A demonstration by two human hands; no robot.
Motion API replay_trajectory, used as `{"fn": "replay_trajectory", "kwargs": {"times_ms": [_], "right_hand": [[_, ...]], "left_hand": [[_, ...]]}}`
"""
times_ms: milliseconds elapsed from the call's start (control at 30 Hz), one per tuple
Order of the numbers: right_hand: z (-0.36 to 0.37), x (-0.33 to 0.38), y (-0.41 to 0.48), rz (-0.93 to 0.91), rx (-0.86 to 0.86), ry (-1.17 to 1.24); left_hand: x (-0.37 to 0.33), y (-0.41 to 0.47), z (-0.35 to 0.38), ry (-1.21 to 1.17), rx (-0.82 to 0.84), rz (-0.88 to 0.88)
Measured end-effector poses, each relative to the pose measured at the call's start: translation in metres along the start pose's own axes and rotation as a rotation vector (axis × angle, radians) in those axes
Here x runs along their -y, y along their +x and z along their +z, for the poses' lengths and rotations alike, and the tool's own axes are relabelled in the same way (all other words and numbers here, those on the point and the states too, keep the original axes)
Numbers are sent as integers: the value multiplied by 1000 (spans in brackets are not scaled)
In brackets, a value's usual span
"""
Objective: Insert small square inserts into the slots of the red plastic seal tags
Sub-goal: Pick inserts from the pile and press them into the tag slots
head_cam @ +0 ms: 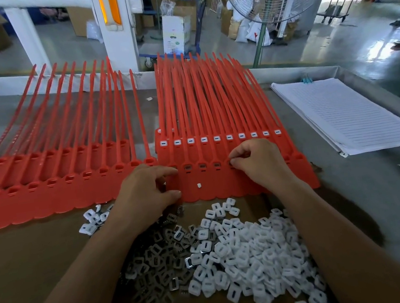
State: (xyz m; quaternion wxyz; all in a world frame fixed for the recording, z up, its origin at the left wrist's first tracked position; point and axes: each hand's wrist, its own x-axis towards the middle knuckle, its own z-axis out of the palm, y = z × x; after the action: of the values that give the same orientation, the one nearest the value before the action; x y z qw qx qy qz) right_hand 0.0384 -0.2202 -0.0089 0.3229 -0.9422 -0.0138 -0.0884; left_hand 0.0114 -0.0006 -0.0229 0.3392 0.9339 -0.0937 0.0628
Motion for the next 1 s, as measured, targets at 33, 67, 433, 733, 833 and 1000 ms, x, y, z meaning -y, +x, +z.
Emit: {"fn": "replay_trajectory", "kwargs": {"times_ms": [33, 67, 433, 733, 833, 1000], "right_hand": [[0, 0, 0, -5, -1, 1], [0, 0, 0, -7, -2, 2], [-5, 2, 0, -15, 23, 59], [-8, 51, -30, -396, 539, 85], [-2, 60, -39, -475, 666, 18], [3, 67, -46, -507, 700, 30]], "left_hand": [[0, 0, 0, -2, 0, 0], [0, 0, 0, -5, 1, -1], [0, 1, 0, -3, 2, -1], [-1, 1, -1, 20, 13, 11], [-2, 1, -1, 26, 5, 3], [-1, 2, 0, 29, 0, 0]]}}
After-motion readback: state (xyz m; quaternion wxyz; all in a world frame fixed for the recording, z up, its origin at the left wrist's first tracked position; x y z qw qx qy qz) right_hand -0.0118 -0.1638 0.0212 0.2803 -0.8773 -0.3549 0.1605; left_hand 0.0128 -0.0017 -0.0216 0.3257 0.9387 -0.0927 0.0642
